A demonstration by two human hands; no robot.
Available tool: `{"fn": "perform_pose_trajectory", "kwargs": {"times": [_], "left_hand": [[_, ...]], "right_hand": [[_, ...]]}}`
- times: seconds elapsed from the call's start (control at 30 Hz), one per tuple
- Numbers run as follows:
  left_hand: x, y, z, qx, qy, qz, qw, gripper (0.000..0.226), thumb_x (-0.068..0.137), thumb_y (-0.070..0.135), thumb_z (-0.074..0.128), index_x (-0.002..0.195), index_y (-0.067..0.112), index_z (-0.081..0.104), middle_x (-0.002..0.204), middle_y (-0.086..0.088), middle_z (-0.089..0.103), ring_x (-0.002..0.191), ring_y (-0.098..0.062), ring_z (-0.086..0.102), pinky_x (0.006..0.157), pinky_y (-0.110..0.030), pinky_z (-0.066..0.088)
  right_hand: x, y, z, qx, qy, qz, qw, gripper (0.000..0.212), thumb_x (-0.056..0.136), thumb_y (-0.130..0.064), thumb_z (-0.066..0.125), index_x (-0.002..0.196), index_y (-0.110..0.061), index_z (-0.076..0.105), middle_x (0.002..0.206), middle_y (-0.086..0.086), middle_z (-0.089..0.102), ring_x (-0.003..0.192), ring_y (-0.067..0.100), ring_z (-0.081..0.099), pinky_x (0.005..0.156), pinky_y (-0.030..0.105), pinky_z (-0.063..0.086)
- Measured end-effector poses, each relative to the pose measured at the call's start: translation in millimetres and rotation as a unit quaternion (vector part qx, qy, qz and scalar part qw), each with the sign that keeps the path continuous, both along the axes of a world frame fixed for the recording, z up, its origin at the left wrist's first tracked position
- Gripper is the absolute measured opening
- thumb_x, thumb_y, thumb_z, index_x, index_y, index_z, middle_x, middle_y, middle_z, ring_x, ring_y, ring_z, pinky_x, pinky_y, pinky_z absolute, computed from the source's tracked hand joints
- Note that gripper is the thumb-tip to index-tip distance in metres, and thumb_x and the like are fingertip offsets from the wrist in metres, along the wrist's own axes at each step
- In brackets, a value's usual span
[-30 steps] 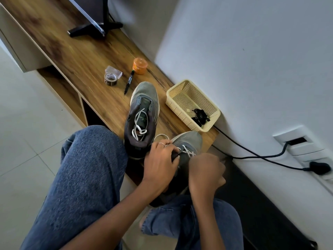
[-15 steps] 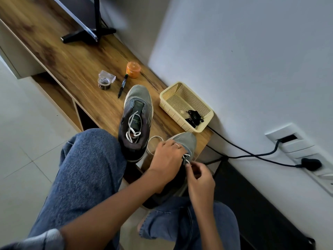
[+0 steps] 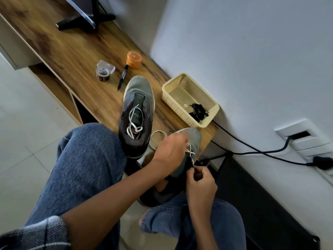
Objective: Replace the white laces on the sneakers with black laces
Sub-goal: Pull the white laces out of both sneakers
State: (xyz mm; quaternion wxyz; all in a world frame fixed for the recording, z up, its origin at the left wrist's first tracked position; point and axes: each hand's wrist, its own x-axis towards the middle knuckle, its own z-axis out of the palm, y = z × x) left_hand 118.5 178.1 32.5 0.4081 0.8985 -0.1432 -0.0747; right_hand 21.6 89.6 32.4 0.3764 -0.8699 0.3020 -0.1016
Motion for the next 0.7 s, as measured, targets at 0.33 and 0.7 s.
{"fn": "perform_pose_trajectory", "kwargs": {"times": [0.33, 0.7], "left_hand": [[-2.8, 3.4, -3.3, -0.057, -0.046, -0.032, 0.997, 0.025, 0.095, 0.023, 0.052, 0.119, 0.026, 0.06, 0.112, 0.006, 0.065, 0.116, -0.017, 0.049, 0.093, -0.036, 0.04], [-7.5, -3.0, -7.9, 0.22, -0.14, -0.098, 0.96, 0.012, 0.094, 0.025, 0.056, 0.095, 0.026, 0.068, 0.096, 0.006, 0.068, 0.117, -0.018, 0.048, 0.116, -0.053, 0.004]], "right_hand": [[0.7, 4.0, -2.2, 0.002, 0.0, 0.004, 1.0, 0.008, 0.09, -0.013, 0.058, 0.087, -0.011, 0.064, 0.072, -0.003, 0.062, 0.068, 0.008, 0.058, 0.06, 0.024, 0.046], [1.0, 6.1, 0.0, -0.007, 0.009, 0.014, 1.0, 0.007, 0.091, -0.014, 0.057, 0.088, -0.011, 0.063, 0.075, -0.002, 0.063, 0.072, 0.012, 0.061, 0.064, 0.031, 0.05]]}}
